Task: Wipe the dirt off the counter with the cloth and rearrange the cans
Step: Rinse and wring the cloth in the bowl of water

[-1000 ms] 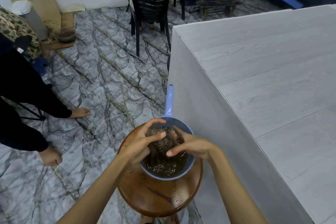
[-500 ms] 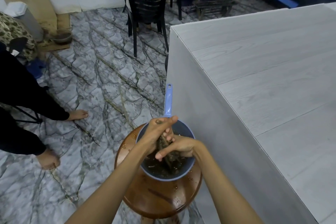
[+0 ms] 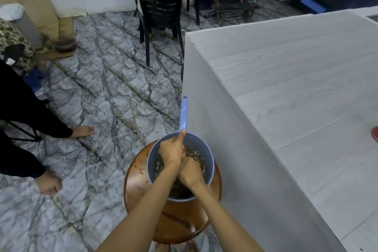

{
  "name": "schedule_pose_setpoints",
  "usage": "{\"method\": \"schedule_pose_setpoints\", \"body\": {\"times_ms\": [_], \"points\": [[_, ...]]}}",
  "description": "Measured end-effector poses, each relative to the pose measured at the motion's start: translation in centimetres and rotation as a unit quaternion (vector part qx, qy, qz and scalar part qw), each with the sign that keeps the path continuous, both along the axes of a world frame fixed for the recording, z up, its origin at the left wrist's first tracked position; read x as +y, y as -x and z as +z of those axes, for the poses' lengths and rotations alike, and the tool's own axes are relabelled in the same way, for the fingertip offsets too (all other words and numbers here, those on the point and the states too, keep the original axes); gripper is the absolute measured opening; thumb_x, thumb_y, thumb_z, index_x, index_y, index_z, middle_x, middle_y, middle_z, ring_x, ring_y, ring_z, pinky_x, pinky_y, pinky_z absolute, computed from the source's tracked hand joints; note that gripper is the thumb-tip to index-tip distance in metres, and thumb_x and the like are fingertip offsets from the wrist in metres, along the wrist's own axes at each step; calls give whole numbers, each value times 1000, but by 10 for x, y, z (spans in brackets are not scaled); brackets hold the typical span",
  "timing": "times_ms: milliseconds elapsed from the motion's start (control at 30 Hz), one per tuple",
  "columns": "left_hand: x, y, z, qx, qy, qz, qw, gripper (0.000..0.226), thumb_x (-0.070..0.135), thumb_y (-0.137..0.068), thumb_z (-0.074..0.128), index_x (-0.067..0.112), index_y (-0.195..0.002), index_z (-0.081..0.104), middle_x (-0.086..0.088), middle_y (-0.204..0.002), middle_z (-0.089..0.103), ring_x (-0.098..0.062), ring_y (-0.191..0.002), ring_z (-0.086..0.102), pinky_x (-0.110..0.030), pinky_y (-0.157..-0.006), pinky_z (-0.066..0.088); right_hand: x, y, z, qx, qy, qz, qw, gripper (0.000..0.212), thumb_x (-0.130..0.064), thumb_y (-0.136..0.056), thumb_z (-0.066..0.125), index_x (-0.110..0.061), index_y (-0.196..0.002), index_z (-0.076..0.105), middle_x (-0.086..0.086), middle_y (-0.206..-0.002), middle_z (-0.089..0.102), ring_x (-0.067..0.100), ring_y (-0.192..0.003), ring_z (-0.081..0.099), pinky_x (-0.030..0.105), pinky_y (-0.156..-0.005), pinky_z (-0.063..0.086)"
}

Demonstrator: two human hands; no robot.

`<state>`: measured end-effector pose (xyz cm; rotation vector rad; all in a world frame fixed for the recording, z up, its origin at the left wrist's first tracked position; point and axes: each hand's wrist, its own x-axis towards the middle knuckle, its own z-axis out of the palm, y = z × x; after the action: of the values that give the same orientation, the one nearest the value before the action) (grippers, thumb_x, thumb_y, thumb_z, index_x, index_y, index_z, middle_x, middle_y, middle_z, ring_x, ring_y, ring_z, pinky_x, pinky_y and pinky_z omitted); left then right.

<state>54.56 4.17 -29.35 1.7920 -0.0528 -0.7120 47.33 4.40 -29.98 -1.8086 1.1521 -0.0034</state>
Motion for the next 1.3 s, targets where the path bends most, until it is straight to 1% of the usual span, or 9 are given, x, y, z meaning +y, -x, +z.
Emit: {"method": "schedule_pose_setpoints", "body": {"times_ms": [233, 333, 433, 600, 700, 967, 1067, 1200, 1300], "points": [[-8, -2, 3, -14, -65, 21, 998, 51, 34, -85, 61, 4, -45, 53, -8, -48, 54, -24, -51, 53, -33, -63, 51, 11, -3, 3, 41, 57, -44, 997, 20, -18, -90, 48, -12, -92, 67, 7, -93, 70, 24, -84, 66, 34, -72, 55], [-5, 1, 7, -24, -58, 18, 998, 53, 36, -86, 59, 7, -43, 52, -4, -40, 51, -17, -38, 51, -26, -50, 48, 8, -3, 4, 31, 53, -28, 998, 19, -13, -90, 48, -11, -84, 66, 9, -88, 70, 24, -79, 66, 37, -73, 56], [3, 1, 17, 23, 13, -75, 997, 47, 43, -84, 60, 11, -50, 58, 2, -37, 54, -10, -39, 54, -19, -48, 46, -2, 1, 11, -19, -39, -14, 999, 9, -11, -83, 57, -13, -76, 62, 11, -88, 68, 21, -79, 62, 37, -78, 54], [37, -12, 34, 178, 157, -301, 924, 72, 63, -55, 72, 17, -109, 60, -5, -114, 67, -14, -111, 60, -27, -98, 42, -22, 19, 36, -139, -237, 10, 961, 40, -4, -67, 73, -24, -99, 61, 1, -108, 67, 15, -106, 59, 31, -98, 45], [53, -12, 36, 170, 96, -411, 891, 58, 55, -60, 75, 25, -108, 62, -3, -122, 63, -11, -112, 60, -25, -97, 46, -30, 22, 53, -144, -290, 76, 943, 38, 0, -69, 72, -15, -103, 62, 11, -114, 65, 22, -112, 58, 34, -103, 43], [57, -8, 55, 134, 241, -418, 866, 45, 55, -66, 71, 24, -98, 70, 15, -129, 59, -5, -125, 49, -25, -102, 41, -65, 37, 68, -159, -415, 252, 860, 70, 6, -75, 62, -6, -137, 32, 16, -149, 32, 27, -136, 34, 38, -113, 30], [53, -18, 65, 170, 279, -428, 843, 33, 49, -71, 70, 25, -92, 68, 6, -122, 65, -14, -119, 56, -20, -83, 52, -73, 26, 69, -128, -418, 330, 837, 101, -26, -58, 85, 3, -138, 30, 26, -147, 30, 30, -137, 32, 38, -114, 26], [36, -26, 73, 276, 335, -425, 794, 28, 38, -73, 73, 18, -91, 66, -4, -90, 73, -21, -95, 68, -34, -91, 53, -64, 4, 64, -95, -424, 351, 830, 62, 12, -78, 56, 2, -136, 37, 33, -145, 29, 39, -139, 26, 29, -105, 39], [27, -26, 63, 268, 326, -416, 805, 40, 39, -67, 78, 12, -90, 59, 1, -62, 62, -13, -57, 63, -33, -80, 57, -57, 0, 46, -129, -514, 334, 779, 45, 16, -84, 43, -11, -113, 64, 15, -122, 64, 33, -120, 53, 31, -91, 51]]}}
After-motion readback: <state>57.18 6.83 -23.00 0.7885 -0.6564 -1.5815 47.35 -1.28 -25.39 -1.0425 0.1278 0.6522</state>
